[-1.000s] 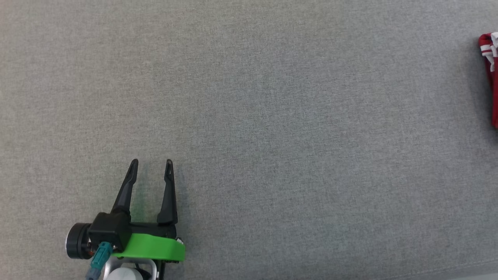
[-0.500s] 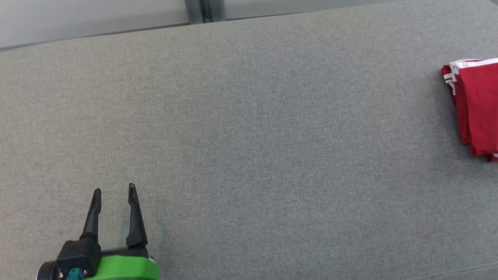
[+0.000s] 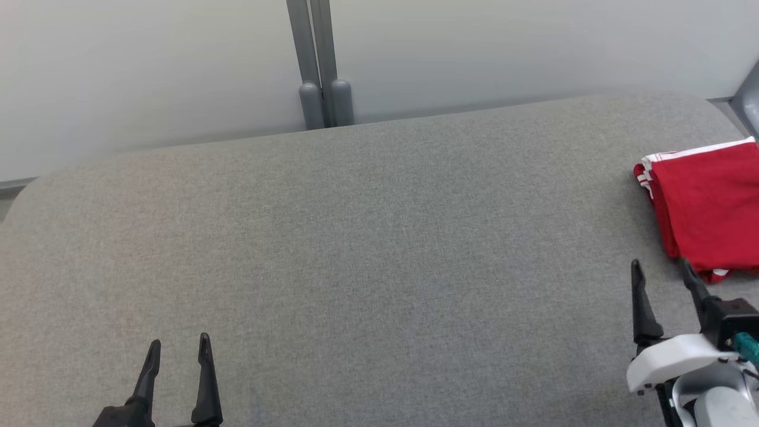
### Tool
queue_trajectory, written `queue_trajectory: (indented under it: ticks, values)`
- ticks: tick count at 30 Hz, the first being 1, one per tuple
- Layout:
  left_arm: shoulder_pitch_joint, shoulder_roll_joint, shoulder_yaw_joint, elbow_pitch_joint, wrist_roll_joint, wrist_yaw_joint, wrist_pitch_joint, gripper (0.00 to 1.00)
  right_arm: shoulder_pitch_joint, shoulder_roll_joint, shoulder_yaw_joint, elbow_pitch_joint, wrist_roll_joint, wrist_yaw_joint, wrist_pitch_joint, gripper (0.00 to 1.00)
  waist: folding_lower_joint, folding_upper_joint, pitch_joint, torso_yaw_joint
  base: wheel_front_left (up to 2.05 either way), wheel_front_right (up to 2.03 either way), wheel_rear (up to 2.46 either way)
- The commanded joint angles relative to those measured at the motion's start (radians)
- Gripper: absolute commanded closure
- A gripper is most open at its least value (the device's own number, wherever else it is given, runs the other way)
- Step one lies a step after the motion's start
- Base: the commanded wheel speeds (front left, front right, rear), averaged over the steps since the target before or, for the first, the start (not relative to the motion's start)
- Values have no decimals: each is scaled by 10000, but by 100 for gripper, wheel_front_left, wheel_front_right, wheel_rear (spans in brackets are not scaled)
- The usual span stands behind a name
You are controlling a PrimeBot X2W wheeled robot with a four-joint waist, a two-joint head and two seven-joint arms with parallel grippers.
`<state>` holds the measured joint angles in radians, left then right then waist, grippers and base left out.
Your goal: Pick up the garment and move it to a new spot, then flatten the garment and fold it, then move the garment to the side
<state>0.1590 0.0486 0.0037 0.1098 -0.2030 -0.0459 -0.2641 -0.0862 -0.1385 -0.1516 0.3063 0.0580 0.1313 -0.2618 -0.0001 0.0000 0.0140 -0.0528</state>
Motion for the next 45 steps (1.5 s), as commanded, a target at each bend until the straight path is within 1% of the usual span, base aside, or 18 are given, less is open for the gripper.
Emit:
queue_trajectory:
  ticks: [1,2,5,9,22,24,25,30,45]
  values:
    - [47,41,47,80,-87,-99,1,0,240,146,-33,-154,-82,-11,-34,0,1,0,-207,18,0,0,0]
    - [37,40,52,151,-94,-160,3,0,373,234,-25,-284,-216,-11,-36,0,1,0,-220,12,0,0,0]
    - [-23,41,47,303,-101,-161,3,0,725,488,264,-412,-238,-11,-35,0,1,0,-256,50,0,0,0]
    - [-63,41,23,405,-178,-46,3,0,956,577,604,-508,-223,-11,-36,0,1,0,-301,166,0,0,0]
    - [-244,41,-169,502,-196,36,3,0,943,686,833,-447,-188,-11,-37,0,1,0,-326,362,0,0,0]
    - [-242,41,-190,534,-229,-12,3,0,967,697,864,-432,-165,-11,-39,0,1,0,-332,377,0,0,0]
    - [-126,-2,-194,543,-196,-13,1,100,856,689,856,-449,-171,0,0,100,1,0,-332,378,0,0,0]
    - [-23,-47,-208,929,-410,-20,43,100,911,764,818,-72,-25,0,102,100,1,0,-333,385,0,0,0]
    - [-571,-32,55,1008,-3118,-188,782,100,669,783,722,-201,3060,-1,837,100,1,0,-306,402,0,0,0]
